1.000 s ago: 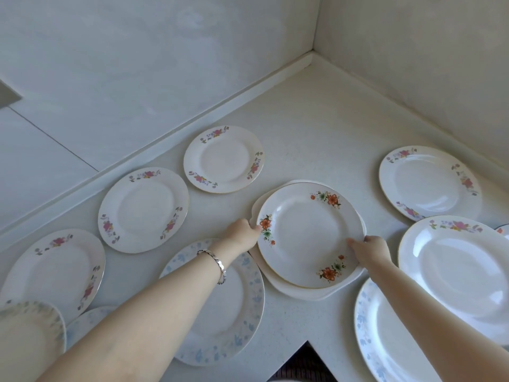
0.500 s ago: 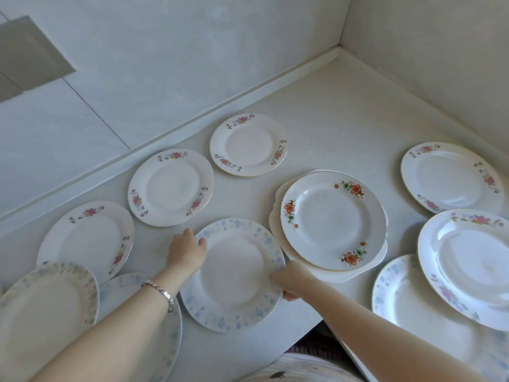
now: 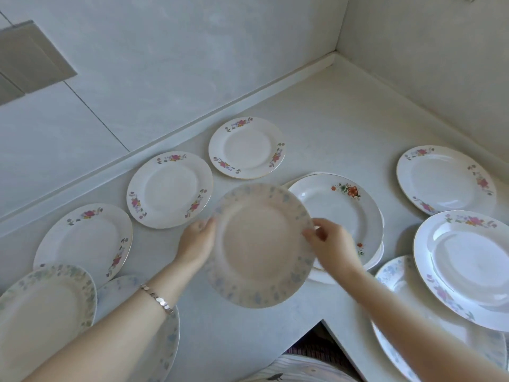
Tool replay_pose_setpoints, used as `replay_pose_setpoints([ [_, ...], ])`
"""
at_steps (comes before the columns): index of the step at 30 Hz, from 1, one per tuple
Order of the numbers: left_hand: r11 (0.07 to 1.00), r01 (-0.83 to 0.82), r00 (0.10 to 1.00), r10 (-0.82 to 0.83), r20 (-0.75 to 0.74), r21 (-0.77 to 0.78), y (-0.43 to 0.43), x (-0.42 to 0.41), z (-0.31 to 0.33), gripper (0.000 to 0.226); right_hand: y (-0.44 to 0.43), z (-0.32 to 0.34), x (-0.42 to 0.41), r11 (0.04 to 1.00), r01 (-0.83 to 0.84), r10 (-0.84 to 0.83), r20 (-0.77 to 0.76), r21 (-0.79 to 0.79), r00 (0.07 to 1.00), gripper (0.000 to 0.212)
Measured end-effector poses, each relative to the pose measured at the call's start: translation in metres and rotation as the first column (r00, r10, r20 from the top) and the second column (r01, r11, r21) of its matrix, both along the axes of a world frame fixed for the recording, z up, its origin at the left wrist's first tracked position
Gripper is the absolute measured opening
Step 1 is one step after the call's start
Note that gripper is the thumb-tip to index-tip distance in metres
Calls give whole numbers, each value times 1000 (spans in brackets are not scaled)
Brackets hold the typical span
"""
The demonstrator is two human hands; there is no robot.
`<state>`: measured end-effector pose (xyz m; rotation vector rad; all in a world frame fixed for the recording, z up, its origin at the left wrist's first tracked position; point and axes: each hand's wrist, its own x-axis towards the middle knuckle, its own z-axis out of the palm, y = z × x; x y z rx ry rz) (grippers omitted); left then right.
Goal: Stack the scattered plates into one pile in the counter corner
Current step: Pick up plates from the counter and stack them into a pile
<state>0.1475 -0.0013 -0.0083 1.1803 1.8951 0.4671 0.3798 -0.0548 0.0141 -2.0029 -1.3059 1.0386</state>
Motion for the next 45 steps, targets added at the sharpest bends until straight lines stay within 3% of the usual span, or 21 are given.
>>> replay_pose_setpoints([
  [5,993,112,993,-111,32,-32,24,82,15,39,11,-5,78,986,161,-154,164,-30,974,21],
  [9,964,231,969,-241,-63,-130,42,140,9,49,15,-24,120,961,254,-219,263,-105,939,41],
  [13,913,326,890,-384,-246,-246,51,174,1,49,19,-47,140,942,293,-247,254,-163,935,38],
  [18,882,337,829,-444,-340,-331,45,190,-12,50,18,-62,142,933,324,-278,260,-155,925,38],
  [23,883,297,837,-424,-346,-362,41,193,-15,63,20,-64,136,922,325,-257,294,-210,921,22],
  [29,865,301,851,-434,-296,-402,40,193,-15,71,19,-60,133,909,359,-305,251,-211,919,34],
  [35,946,308,951,-309,2,-106,32,173,-20,63,15,-64,111,909,390,-376,113,-149,920,49],
  [37,984,176,981,-173,89,-30,36,163,-18,60,17,-67,107,904,401,-391,92,-146,916,55],
  [39,993,-110,985,114,129,-40,58,150,-27,56,19,-68,108,899,406,-394,98,-162,914,56],
  [40,949,-299,936,313,160,-103,74,142,-32,52,21,-68,110,899,402,-388,108,-177,915,56],
  [42,794,-548,713,608,351,-262,107,122,-40,29,26,-66,115,899,383,-363,126,-215,923,56],
  [43,753,-567,601,656,457,-335,122,112,-46,15,29,-65,116,898,373,-349,138,-235,927,56],
  [45,746,-553,486,650,585,-370,145,96,-58,12,34,-62,117,894,359,-325,163,-268,932,56],
])
